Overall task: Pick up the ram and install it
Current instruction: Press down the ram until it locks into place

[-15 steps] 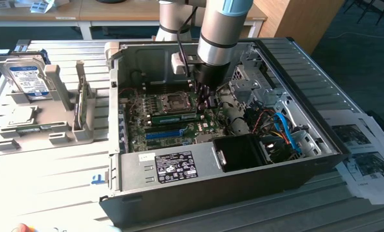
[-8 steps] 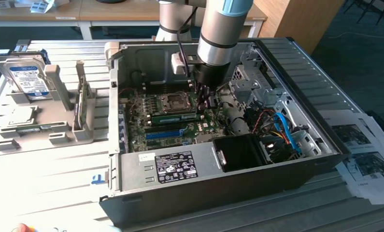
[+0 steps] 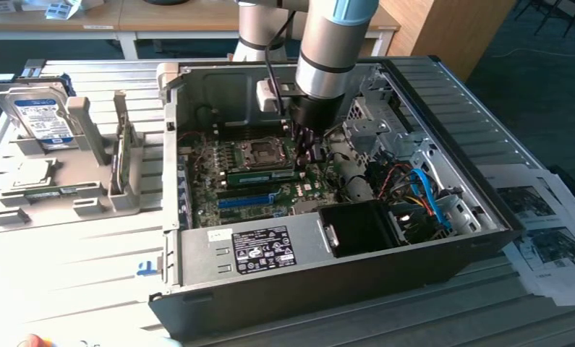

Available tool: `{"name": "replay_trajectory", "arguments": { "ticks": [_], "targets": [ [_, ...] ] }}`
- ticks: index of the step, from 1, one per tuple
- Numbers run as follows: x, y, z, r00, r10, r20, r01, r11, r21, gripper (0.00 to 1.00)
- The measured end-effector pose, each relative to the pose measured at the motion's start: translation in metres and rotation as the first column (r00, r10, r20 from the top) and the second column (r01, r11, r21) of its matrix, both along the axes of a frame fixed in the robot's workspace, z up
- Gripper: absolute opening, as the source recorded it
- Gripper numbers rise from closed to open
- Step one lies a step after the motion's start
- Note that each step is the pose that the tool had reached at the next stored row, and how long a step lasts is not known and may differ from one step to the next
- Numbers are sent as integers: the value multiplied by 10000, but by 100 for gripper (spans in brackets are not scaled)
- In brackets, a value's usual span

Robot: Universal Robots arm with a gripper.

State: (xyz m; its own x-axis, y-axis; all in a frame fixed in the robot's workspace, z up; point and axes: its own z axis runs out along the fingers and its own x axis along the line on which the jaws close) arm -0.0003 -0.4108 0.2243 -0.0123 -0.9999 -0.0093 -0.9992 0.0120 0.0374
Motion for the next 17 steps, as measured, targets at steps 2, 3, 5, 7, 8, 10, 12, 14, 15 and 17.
{"name": "replay_trajectory", "arguments": {
  "ticks": [2,3,5,7,8,10,12,14,15,17],
  "targets": [
    [0,0,-3,10000,0,1,0,10000,2,10],
    [0,1,-8,10000,0,2,0,10000,4,10],
    [0,0,-9,10000,-1,0,1,10000,-1,10],
    [0,0,-10,10000,-1,0,1,10000,0,10],
    [0,0,-11,10000,-1,0,1,10000,1,10],
    [0,0,-11,10000,-1,0,1,10000,2,10],
    [2,0,-15,10000,0,0,0,10000,1,10],
    [2,0,-15,10000,-1,1,1,10000,1,10],
    [2,0,-15,10000,0,0,0,10000,2,10],
    [2,0,-16,10000,-1,0,1,10000,1,10]
  ]
}}
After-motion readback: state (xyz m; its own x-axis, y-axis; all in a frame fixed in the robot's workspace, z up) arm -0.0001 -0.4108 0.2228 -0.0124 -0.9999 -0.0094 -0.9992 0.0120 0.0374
